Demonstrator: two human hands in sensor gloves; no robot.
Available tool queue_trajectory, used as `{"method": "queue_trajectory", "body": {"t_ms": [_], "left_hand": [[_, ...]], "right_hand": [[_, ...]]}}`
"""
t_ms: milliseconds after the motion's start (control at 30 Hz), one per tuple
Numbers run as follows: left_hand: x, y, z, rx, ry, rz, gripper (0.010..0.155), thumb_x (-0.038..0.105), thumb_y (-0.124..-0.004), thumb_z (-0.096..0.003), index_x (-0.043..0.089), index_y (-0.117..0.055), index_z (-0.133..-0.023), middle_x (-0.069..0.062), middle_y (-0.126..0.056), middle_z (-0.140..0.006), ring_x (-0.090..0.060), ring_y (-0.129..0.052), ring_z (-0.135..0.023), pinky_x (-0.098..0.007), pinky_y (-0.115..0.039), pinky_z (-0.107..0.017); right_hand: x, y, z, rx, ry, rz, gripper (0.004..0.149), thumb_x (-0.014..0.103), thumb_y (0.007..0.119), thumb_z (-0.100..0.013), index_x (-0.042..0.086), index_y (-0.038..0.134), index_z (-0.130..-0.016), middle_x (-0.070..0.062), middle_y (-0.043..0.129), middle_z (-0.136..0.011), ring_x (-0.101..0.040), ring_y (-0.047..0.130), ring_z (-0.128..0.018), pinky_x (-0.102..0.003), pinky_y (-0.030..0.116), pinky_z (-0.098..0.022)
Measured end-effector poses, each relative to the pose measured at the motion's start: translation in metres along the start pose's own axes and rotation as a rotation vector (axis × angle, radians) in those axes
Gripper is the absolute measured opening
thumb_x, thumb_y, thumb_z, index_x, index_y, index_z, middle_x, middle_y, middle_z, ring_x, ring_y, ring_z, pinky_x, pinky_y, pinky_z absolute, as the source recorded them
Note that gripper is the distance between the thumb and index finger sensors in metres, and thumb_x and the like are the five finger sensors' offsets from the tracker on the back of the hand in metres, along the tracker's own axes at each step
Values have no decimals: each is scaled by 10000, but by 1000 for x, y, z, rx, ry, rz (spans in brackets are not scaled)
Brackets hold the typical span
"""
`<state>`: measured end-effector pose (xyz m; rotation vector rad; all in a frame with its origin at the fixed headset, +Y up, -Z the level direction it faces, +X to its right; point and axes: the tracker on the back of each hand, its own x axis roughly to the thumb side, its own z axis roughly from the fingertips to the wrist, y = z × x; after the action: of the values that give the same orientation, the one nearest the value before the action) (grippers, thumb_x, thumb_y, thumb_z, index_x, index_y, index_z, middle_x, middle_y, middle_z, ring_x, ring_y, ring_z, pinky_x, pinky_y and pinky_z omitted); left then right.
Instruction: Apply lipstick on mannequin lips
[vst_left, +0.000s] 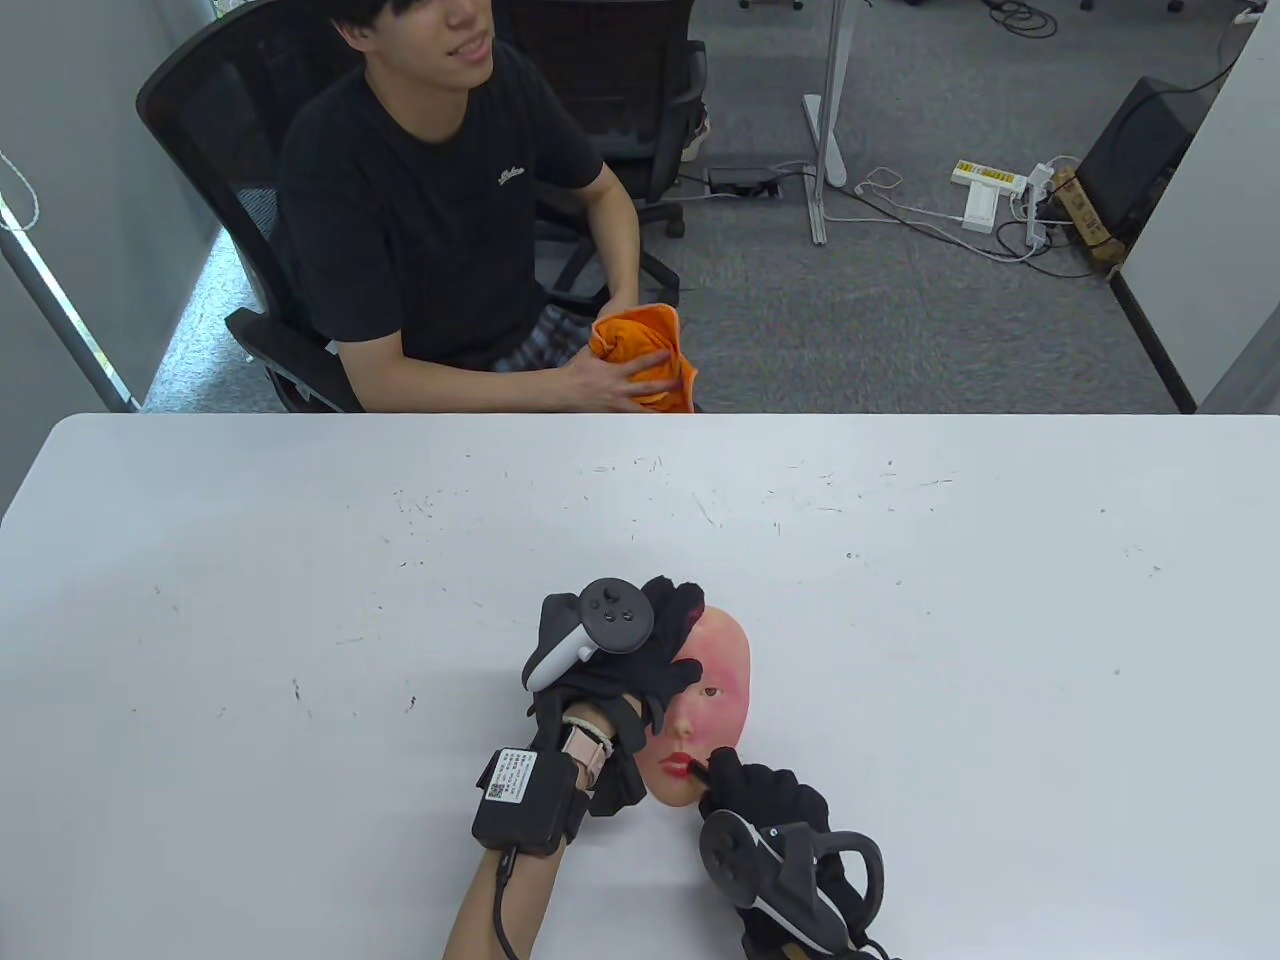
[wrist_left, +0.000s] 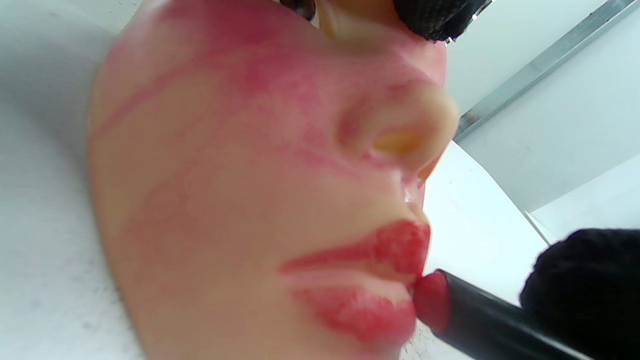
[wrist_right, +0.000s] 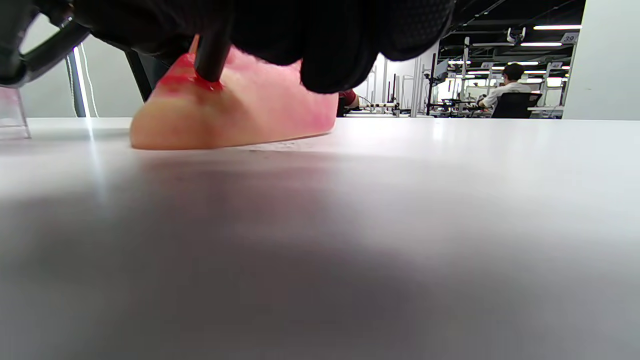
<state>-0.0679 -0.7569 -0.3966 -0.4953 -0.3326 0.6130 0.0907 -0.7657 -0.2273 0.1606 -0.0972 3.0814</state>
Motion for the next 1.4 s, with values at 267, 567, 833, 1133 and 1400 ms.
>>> {"method": "queue_trajectory", "body": {"t_ms": [267, 567, 833, 1133, 1400], "left_hand": [[0, 0, 0, 2, -2, 4, 801, 469, -672, -490, 517, -138, -1086, 110, 2, -1171, -228, -26, -1096, -510, -185, -822], [0, 0, 0, 3, 6, -9, 801, 474, -664, -490, 519, -131, -1085, 115, 10, -1172, -226, -21, -1099, -513, -187, -822], [3, -2, 2, 37, 23, -35, 800, 474, -661, -489, 507, -139, -1095, 107, 3, -1182, -233, -4, -1100, -523, -198, -821], [16, 3, 7, 108, 30, -88, 790, 490, -690, -486, 432, -239, -1132, 55, -58, -1197, -259, -21, -1092, -519, -184, -819], [45, 6, 51, 271, -219, -26, 724, 499, -680, -485, 346, -414, -1140, -23, -248, -1203, -321, -169, -1086, -512, -273, -811]], "right_hand": [[-2, 1, -2, 18, 9, -9, 523, 423, 708, -439, 203, 703, -913, 14, 882, -646, -234, 914, -588, -438, 756, -511], [-8, 2, -3, 54, -4, -51, 526, 424, 706, -444, 200, 696, -920, 15, 877, -652, -233, 909, -595, -437, 752, -518], [-27, -3, -2, -36, 19, -243, 526, 424, 731, -408, 205, 745, -886, 12, 906, -617, -236, 932, -558, -438, 771, -488], [-60, -11, -3, -48, 78, -546, 532, 421, 745, -402, 195, 753, -883, -1, 914, -624, -248, 937, -557, -443, 774, -480], [-80, -21, 3, -103, 82, -843, 533, 425, 745, -404, 191, 752, -884, 1, 915, -622, -246, 941, -551, -441, 778, -473]]}}
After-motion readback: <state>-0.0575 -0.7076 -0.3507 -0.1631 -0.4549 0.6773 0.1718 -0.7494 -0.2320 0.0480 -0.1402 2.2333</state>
